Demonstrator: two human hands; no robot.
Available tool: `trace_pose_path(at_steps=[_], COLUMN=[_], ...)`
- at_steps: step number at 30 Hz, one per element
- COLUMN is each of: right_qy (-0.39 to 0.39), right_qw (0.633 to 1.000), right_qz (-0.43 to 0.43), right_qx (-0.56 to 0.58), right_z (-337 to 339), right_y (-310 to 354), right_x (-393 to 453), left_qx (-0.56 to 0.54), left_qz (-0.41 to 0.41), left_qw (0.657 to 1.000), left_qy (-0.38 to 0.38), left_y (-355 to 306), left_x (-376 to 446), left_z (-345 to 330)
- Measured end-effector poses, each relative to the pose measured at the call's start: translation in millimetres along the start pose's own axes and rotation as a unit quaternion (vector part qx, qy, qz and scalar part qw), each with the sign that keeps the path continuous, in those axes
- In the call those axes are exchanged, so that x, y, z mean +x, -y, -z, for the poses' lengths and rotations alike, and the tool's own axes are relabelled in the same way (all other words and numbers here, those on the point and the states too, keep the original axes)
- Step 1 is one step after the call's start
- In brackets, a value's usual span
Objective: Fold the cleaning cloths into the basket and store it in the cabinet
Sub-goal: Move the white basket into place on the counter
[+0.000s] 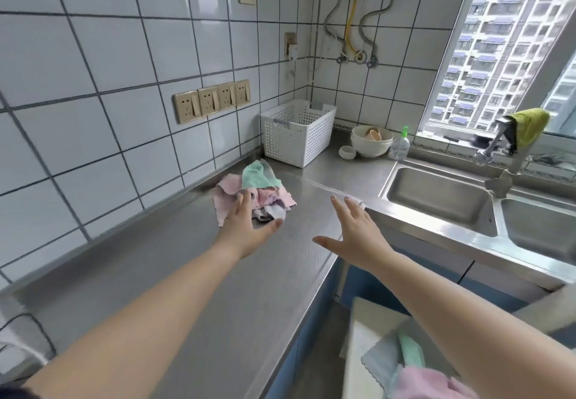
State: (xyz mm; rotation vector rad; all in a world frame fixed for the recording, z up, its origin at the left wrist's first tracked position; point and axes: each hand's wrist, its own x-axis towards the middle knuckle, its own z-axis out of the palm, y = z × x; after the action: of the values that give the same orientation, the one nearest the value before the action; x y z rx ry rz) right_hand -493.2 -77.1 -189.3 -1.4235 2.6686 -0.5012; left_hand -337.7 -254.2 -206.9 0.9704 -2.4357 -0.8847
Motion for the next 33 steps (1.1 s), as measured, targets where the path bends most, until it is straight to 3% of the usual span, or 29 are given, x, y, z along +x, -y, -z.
trace_pose_path(at_steps=[10,21,26,33], right_qy=[0.035,0.031,0.040,0.063], right_qw=[0.991,0.949,0.919,0.902], right_qz=[-0.026,-0.089,-0.122,-0.160], right_qx=[0.126,0.301,0.372,0.395], right_z=[11.0,31.4,26.0,-5.9], right_y=[-72.8,-112.2,-119.1,-129.1], right_x=[136.8,304.2,410.7,522.7], left_qx=[-0.232,-0.338,-0.419,-0.436], left_qz=[0.166,0.207,0.220,0.225], left_qw=[0.958,0.917,0.878,0.866], left_qy=[0.005,-0.046,-0.075,-0.097], left_y=[-23.7,-42.1,-35.9,-9.5], left_x=[140.4,301.9,406.4,523.7], left_z=[-66.3,-96.5,-101.0,-116.7])
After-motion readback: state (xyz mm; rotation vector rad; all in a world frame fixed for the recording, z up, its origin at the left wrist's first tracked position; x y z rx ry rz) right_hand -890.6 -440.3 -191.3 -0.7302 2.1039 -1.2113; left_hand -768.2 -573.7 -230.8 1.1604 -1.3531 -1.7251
